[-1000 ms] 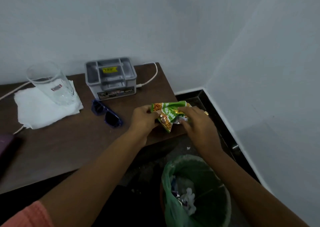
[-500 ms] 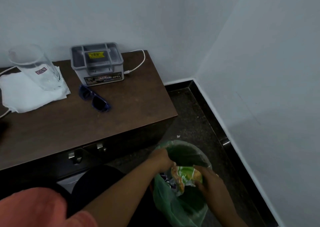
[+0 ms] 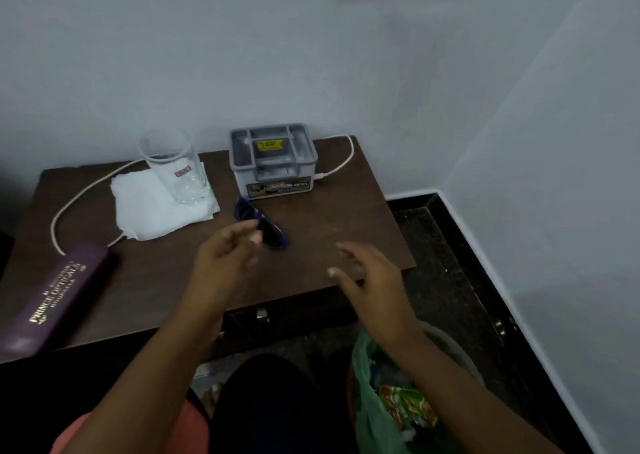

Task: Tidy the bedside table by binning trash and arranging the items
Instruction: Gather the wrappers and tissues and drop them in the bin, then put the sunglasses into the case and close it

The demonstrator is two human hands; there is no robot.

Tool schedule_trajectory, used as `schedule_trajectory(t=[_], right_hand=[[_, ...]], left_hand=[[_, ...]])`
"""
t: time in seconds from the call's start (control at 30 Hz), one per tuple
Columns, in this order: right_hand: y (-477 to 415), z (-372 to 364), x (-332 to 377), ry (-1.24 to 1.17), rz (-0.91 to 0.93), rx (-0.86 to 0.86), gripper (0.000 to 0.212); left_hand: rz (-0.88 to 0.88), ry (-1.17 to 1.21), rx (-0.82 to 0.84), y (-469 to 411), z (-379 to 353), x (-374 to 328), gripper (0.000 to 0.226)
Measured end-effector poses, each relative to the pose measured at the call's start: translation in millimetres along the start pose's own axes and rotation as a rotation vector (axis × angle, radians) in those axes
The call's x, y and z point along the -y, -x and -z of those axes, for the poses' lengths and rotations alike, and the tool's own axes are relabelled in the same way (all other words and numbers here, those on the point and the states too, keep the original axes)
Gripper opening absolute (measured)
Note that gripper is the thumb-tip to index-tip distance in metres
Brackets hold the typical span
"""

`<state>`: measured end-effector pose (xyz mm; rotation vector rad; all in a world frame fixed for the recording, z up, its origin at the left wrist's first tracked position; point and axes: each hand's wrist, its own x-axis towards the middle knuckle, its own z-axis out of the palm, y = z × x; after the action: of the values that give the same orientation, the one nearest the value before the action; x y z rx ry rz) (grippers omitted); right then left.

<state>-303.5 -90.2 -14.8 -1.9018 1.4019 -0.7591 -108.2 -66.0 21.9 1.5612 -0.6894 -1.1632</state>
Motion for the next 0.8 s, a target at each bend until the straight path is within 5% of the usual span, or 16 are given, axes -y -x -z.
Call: schedule_trajectory(t=[0.13, 0.27, 0.47, 0.8], right_hand=[[-47.9, -52.5, 30.2, 0.014, -0.064, 0.098, 0.058], [-65.3, -84.0, 35.1, 0.038, -0.154, 0.163, 0.08], [-71.8, -96.3, 16.6, 0.111, -0.013, 0.051, 0.043], [-58.8, -73.6, 32.4, -0.351, -0.165, 0.217, 0.043]], left_hand=[[-0.005, -0.115, -0.212, -59.4, 29.1, 14.5, 0.042], [-0.076, -0.305, -0.12, -99.7, 34.6, 18.1, 0.048], [-0.093, -0.399, 0.046, -113.2, 26.9, 20.3, 0.052], [-0.028, -0.092, -0.203, -64.4, 57.3, 28.1, 0.028]])
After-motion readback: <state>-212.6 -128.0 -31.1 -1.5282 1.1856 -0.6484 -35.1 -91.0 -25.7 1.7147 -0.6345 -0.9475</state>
